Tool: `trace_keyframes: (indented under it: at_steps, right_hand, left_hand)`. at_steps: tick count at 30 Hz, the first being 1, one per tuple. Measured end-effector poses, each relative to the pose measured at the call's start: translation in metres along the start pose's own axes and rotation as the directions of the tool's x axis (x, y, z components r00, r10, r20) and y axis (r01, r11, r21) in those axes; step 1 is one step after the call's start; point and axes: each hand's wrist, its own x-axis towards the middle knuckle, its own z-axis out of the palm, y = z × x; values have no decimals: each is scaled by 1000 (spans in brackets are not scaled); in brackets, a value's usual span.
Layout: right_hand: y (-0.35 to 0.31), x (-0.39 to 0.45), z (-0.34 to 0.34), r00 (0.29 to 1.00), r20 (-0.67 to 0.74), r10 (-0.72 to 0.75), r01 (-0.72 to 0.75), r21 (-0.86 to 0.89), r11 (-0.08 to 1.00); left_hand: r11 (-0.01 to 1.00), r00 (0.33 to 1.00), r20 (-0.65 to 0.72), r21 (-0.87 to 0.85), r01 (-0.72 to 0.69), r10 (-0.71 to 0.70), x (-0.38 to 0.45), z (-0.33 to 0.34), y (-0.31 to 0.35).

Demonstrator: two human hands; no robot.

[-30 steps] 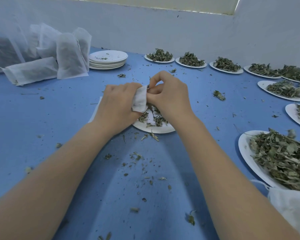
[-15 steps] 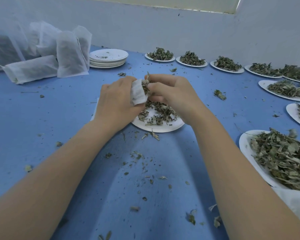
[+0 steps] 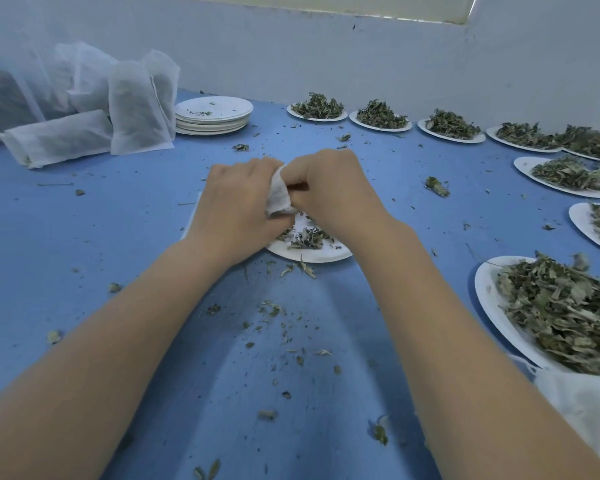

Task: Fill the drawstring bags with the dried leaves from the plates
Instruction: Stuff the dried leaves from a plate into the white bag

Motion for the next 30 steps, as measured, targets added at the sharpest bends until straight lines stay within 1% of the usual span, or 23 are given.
trace_keyframes:
  at_steps: [1, 5, 7, 9, 10, 12, 14, 16, 17, 19, 21, 23, 25, 26, 28, 29, 30]
  right_hand:
    - [-2, 0, 0, 1000, 29, 2, -3, 26, 1000]
    - [1, -6, -6, 990, 139, 6, -46, 285, 957]
    - [5, -8, -10, 992, 127, 15, -66, 405, 912]
    - [8, -8, -13, 993, 77, 86, -113, 514, 850]
    - [9, -8, -12, 990, 44, 135, -138, 542, 829]
    - [6, -7, -8, 978, -32, 207, -160, 524, 837]
    - [0, -4, -1, 976, -86, 198, -149, 398, 905]
    - [-5, -2, 6, 984, -66, 165, -138, 298, 944]
    - [-6, -1, 8, 988, -29, 149, -134, 294, 946]
    - [-4, -2, 3, 992, 69, 105, -123, 349, 929]
    - [1, -6, -4, 987, 150, 50, -112, 445, 889]
    - [8, -9, -10, 984, 174, 25, -112, 505, 856]
    - [15, -11, -15, 990, 140, 31, -101, 528, 844]
    - [19, -11, -16, 993, 107, 53, -102, 535, 838]
    - [29, -11, -17, 985, 45, 167, -168, 488, 856]
    - [35, -11, -18, 973, 34, 230, -224, 398, 889]
    - [42, -10, -18, 959, 49, 278, -281, 265, 923]
  left_hand:
    - [1000, 1000, 3, 5, 1, -1, 0, 0, 0]
    - [998, 999, 3, -39, 46, -46, 0, -4, -3]
    - [996, 998, -18, -66, 59, -61, 1, -6, -3]
    - [993, 997, -32, -98, 69, -73, 1, -9, -2]
    - [991, 996, -30, -111, 76, -80, 1, -9, -2]
    - [992, 997, -17, -101, 79, -81, 1, -8, -2]
    - [999, 999, -5, -32, 35, -35, 2, -6, 1]
    - [999, 999, -26, 32, -30, 31, 1, -5, 4]
    - [998, 999, -23, 41, -42, 43, 1, -5, 4]
    - [998, 998, 5, 33, -59, 58, 0, -7, 2]
    - [997, 997, 12, -17, -73, 73, -1, -12, -3]
    - [997, 998, 41, -62, -49, 52, -1, -17, -8]
    - [998, 996, 81, -68, -19, 25, 0, -21, -12]
    - [998, 995, 96, -64, -12, 18, -1, -22, -14]
    - [997, 993, 117, -73, 15, -7, -3, -20, -16]
    - [995, 992, 126, -85, 43, -32, -4, -18, -17]
    - [992, 989, 132, -98, 76, -62, -5, -16, -19]
